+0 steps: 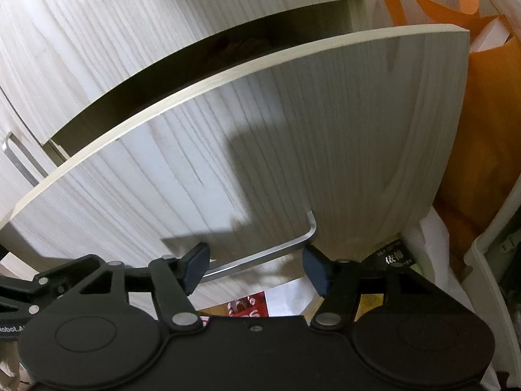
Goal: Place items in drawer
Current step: 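Push the lower drawer shut with the right gripper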
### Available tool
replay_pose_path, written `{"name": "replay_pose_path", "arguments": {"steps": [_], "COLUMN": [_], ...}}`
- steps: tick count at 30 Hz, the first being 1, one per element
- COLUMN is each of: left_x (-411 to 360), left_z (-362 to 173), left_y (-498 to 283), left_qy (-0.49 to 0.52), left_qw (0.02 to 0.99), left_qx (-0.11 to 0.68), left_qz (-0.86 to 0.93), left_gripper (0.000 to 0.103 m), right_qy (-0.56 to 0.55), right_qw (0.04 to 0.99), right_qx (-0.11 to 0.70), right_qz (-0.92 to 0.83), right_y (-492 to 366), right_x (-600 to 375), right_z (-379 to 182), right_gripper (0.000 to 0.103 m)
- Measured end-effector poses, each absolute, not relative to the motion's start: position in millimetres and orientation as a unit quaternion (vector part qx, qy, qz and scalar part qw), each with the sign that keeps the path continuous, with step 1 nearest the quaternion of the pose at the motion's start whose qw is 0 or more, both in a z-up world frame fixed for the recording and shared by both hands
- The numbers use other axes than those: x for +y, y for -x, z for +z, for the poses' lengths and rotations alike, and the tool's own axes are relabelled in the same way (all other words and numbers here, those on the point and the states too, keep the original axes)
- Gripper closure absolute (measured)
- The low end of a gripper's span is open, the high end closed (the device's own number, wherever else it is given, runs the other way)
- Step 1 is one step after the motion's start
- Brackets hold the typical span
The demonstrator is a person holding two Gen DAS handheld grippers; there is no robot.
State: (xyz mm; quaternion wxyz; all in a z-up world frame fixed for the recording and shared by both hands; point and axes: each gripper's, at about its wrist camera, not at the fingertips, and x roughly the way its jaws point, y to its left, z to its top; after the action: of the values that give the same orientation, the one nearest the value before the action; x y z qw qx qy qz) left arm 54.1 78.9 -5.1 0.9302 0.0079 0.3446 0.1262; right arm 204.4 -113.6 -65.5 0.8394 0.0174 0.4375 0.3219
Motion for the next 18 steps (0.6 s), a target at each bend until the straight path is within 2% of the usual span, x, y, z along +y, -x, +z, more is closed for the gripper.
{"name": "replay_pose_path", "arguments": {"steps": [9, 18], "left_x": [77, 90], "left_z": [4, 3], "left_y": [-48, -43], "left_qy": [-0.032, -0.002], "left_qw": [0.938, 0.935], "left_qx": [0.299, 0.318], "left_qz": [0.169, 0.159], "left_gripper": [0.011, 0.011], "right_qy": [-0.004, -0.007], "right_qw": [0.851, 0.849], "right_qx": [0.418, 0.416], "right_qz": [0.317, 0.325], "right_y": [-215, -226], "right_x": [-88, -75], "right_z": [-67, -70], "right_gripper": [0.034, 0.034]}}
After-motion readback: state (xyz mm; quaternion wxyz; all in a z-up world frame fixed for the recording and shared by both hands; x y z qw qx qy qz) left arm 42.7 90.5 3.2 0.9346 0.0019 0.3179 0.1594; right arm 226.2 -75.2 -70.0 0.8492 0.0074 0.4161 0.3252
